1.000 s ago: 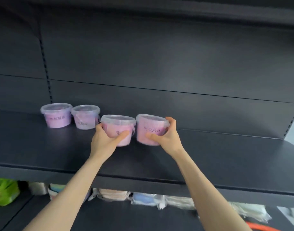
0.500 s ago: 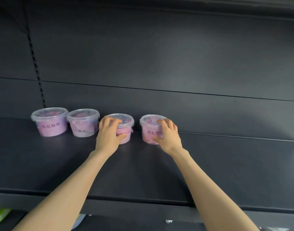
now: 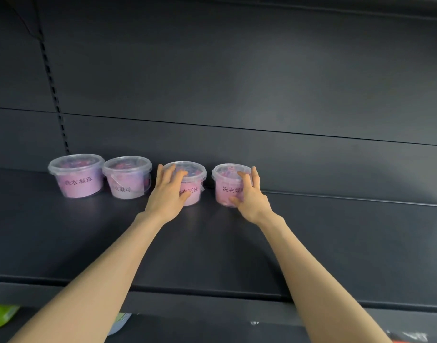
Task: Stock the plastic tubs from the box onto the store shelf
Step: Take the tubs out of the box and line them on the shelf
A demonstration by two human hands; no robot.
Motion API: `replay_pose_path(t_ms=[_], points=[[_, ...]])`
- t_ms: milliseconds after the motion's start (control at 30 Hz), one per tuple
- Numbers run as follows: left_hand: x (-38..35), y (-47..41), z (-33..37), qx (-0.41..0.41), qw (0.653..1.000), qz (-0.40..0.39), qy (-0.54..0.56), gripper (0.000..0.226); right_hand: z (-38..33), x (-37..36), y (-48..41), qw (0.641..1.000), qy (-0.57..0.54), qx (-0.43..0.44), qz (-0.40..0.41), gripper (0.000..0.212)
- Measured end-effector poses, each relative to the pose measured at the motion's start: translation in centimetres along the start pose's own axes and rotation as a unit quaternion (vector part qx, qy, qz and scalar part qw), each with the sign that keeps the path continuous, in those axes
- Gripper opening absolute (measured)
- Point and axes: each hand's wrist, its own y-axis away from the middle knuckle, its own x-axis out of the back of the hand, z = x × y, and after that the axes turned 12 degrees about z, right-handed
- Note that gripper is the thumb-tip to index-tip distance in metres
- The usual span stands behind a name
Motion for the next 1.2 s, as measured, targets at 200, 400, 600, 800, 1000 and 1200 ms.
replay_pose_path(t_ms=[200,400,600,800,1000,1200], points=[[5.6,4.2,1.7,0.005,1.0,0.005,0.003,0.056,-3.3,3.2,5.0,0.998,-0.001,0.007,0.056,0.045],[13.6,12.7,3.8,-0.08,0.983,0.121,0.112,0.016,-7.4,5.8,15.3,0.985,-0.073,0.044,0.149,0.018],[17.4,25.5,2.3,-0.104,0.982,0.106,0.114,0.009,-8.8,3.6,28.1,0.983,-0.093,0.078,0.141,0.017],[15.7,41.7,-1.6,0.043,0.994,0.018,0.095,0.005,-6.6,-1.7,42.1,0.988,-0.147,0.009,0.045,0.013],[16.0,54.8,-2.7,0.16,0.982,-0.09,0.047,0.009,-3.2,-5.7,53.7,0.992,-0.06,-0.07,-0.082,0.014],[17.2,58.3,-5.7,0.213,0.967,-0.127,0.053,0.011,-4.4,-9.3,57.2,0.985,-0.066,-0.108,-0.119,0.017]])
